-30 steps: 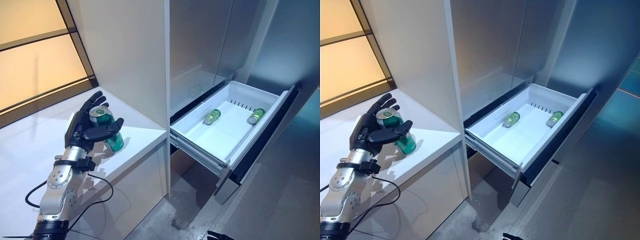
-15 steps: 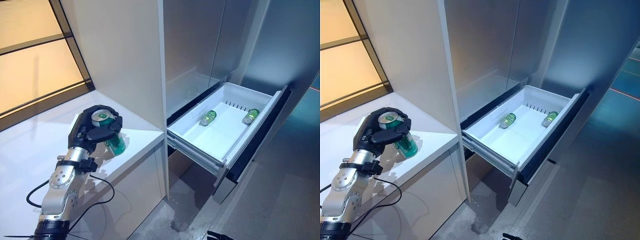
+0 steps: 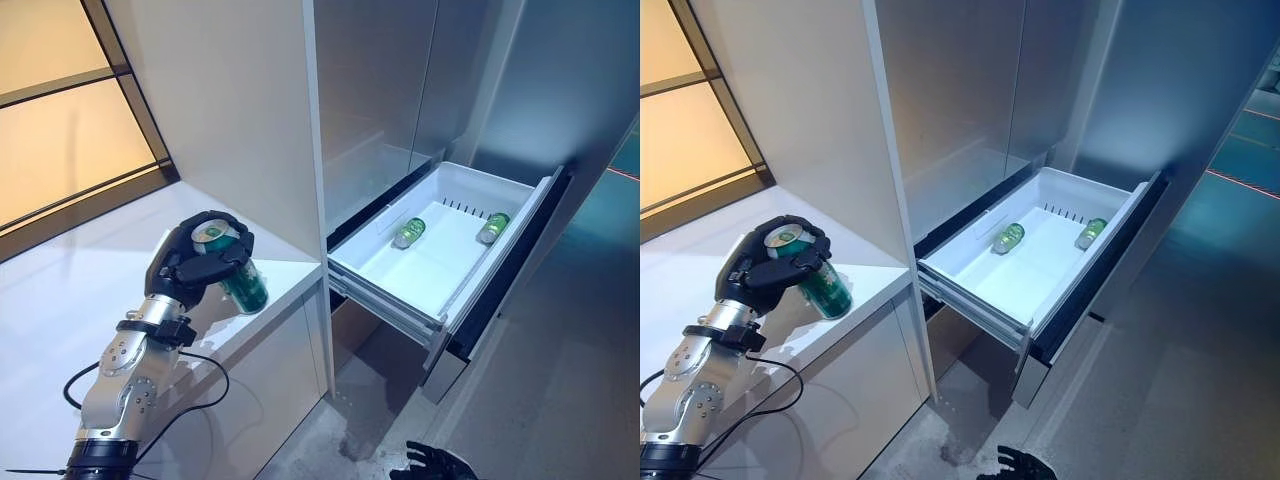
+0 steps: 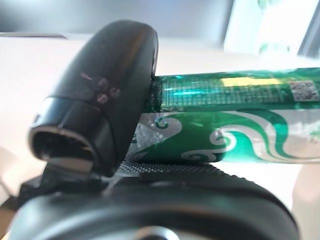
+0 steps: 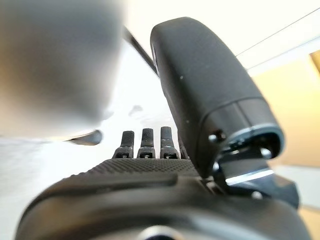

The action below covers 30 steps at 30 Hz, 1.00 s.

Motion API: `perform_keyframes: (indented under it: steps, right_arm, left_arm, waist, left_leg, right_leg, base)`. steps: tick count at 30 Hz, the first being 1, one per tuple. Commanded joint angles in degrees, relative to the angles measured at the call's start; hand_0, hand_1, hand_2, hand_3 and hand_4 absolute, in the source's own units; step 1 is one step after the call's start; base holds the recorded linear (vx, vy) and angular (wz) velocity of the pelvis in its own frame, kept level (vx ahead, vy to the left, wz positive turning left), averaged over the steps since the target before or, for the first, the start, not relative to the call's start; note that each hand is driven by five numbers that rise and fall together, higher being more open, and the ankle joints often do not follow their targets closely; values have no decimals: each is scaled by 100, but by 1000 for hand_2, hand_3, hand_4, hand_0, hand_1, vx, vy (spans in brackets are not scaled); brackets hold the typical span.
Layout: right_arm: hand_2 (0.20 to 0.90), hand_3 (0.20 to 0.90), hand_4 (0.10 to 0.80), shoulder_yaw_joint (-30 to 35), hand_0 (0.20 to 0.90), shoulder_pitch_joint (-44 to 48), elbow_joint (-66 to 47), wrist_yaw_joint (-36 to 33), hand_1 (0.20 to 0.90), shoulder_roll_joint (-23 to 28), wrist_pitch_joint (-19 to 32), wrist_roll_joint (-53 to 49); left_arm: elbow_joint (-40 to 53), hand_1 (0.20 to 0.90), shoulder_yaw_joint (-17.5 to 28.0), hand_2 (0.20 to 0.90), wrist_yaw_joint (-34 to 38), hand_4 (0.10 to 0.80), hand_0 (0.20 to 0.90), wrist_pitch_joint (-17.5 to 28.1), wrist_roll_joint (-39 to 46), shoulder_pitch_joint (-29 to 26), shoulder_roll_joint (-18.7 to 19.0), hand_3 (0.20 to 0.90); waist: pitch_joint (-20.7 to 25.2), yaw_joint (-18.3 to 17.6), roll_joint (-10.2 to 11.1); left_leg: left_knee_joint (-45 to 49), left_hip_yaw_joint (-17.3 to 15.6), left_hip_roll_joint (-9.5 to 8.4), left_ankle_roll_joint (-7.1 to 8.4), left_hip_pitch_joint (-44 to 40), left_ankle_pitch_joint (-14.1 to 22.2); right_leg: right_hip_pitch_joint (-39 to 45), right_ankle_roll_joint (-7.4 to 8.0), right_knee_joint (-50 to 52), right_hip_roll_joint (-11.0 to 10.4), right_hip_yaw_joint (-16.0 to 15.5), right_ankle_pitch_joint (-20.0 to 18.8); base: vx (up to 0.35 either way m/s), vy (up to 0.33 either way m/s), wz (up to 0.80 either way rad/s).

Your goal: Put drinks into fridge and close the fridge

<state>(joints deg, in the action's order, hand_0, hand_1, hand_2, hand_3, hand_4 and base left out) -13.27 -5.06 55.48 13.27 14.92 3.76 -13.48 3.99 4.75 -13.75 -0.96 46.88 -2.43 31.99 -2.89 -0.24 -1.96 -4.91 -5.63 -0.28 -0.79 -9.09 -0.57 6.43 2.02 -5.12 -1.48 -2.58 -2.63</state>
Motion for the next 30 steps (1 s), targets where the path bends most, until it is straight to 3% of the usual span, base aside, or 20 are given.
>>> perform_keyframes:
  steps: [1, 8, 18, 30]
  right_arm:
    - [900, 900, 800, -199, 900, 421, -844, 69, 900, -39, 479, 89]
    - [900, 900, 800, -407, 900, 136, -2721, 520, 900, -79, 140, 190]
    - [900, 900, 800, -153, 900, 416, -5736, 1587, 900, 457, -506, -1361]
    - [900, 900, 800, -30, 900, 1147, -7289, 2450, 900, 1136, -894, -2340]
  left_arm:
    - [948, 300, 72, 300, -672, 100, 300, 808, 817, -1220, -46, 200]
    - [1285, 300, -143, 300, -1269, 100, 300, 1021, 1126, -1125, -100, 200]
    - [1495, 300, -449, 300, -2070, 100, 300, 1346, 1272, -741, -77, 200]
    - [1572, 300, -920, 300, -2264, 100, 300, 1134, 1089, -765, -9, 200]
  waist:
    - [-26, -108, -65]
    - [7, -219, -40]
    - [46, -296, -1]
    - [109, -221, 79]
  left_leg:
    - [169, 205, -203, -97, -45, 523]
    - [119, 193, -195, -92, -76, 490]
    - [79, 201, -186, -103, -72, 413]
    - [89, 238, -236, -138, -8, 399]
  right_leg:
    - [10, 115, 646, 277, -30, 809]
    - [18, 149, 622, 252, -30, 798]
    - [-24, 162, 613, 244, 16, 728]
    - [-58, 192, 536, 206, 58, 626]
  base:
    - [0, 0, 0]
    - [0, 0, 0]
    - [0, 0, 0]
    - [-7, 3, -5]
